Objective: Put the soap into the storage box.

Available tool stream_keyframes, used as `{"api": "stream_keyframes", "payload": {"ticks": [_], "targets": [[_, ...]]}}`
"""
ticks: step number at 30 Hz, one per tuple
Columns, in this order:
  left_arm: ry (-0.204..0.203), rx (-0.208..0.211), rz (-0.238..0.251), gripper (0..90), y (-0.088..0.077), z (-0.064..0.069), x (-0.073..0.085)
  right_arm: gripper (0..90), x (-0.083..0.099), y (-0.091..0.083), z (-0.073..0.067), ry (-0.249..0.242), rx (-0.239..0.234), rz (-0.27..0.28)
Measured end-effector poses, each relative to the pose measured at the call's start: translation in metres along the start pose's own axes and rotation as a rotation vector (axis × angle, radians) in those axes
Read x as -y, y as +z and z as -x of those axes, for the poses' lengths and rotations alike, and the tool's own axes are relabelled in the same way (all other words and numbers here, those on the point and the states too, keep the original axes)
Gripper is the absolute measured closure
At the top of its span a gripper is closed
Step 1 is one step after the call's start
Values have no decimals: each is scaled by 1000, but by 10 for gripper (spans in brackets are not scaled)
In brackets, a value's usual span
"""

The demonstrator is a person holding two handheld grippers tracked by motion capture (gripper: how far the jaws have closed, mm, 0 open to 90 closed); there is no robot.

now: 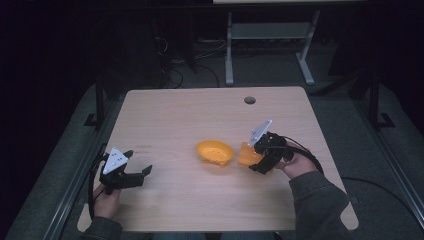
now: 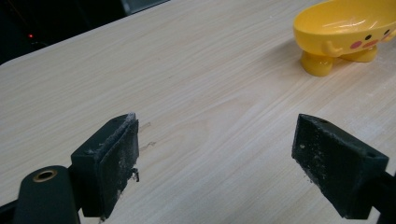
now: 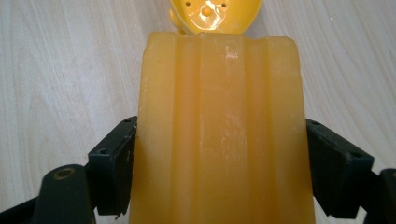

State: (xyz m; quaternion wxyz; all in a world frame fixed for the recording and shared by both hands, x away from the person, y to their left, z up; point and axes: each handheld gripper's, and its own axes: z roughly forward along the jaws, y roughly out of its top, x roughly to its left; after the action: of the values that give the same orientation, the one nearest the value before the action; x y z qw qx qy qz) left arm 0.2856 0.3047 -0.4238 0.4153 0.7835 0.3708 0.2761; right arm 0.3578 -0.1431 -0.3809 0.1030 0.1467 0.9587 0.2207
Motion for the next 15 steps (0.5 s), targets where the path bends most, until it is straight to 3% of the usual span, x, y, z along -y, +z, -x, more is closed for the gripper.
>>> {"api": "stream_keyframes", "payload": {"ticks": [15], "targets": [[-3, 1, 0, 141, 0, 0, 0, 207, -13, 1, 8, -5, -14, 15]]}}
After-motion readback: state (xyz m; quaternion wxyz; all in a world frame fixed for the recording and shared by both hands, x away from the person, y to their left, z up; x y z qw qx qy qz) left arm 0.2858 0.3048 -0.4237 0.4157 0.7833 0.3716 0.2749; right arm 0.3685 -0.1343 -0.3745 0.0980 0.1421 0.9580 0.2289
